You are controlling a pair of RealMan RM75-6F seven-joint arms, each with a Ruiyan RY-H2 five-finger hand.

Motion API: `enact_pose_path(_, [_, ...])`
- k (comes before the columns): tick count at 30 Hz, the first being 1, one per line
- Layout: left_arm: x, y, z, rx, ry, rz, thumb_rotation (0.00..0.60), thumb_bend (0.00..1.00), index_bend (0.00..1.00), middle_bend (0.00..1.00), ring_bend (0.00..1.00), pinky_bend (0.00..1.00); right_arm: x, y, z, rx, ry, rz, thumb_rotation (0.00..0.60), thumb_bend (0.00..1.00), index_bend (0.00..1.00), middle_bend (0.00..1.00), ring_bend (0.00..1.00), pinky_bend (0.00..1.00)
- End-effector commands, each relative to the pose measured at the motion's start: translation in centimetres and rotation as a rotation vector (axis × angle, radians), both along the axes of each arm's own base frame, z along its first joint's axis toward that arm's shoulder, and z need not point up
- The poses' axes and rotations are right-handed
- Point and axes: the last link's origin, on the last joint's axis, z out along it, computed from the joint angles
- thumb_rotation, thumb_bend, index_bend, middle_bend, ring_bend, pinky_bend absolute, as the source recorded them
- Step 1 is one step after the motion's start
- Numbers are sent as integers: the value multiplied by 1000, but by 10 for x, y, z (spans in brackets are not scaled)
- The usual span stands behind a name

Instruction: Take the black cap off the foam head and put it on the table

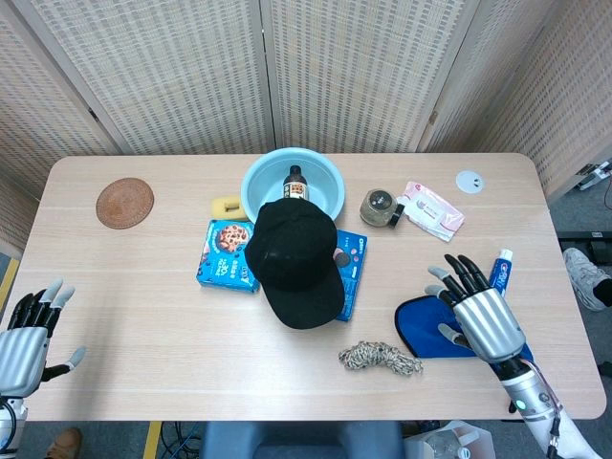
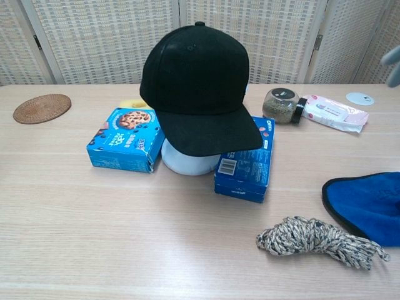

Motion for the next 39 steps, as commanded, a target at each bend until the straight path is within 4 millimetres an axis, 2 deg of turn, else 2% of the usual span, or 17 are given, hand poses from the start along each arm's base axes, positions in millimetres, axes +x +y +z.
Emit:
enact_pose_path(1, [-1,-3,2,10,1,8,600,203,13,0,0,0,14,-15,-17,14,-5,61,600,0,391,214,14,98])
enact_pose_path(6, [-3,-9,6,25,3,20,600,203,13,0,0,0,33,-29,-44,47,-16,130,600,0,391,214,14,82])
enact_pose_path(14, [-4,-15,9,36,6,26,600,203,13,0,0,0,48,-38,-76,76,-37,191,600,0,391,214,14,70])
enact_pose_path(20, [-3,-17,10,40,7,27,600,203,13,0,0,0,53,-40,-89,84,-51,211,600,0,391,214,1,2])
enact_pose_path(35, [-1,-14,8,32,12,23,600,203,13,0,0,0,67,-48,-115,37,-73,295,600,0,390,214,0,0])
enact_pose_path(39, [-2,-14,7,26,12,28,600,203,13,0,0,0,71,-49,-126,37,-85,307,600,0,343,191,0,0])
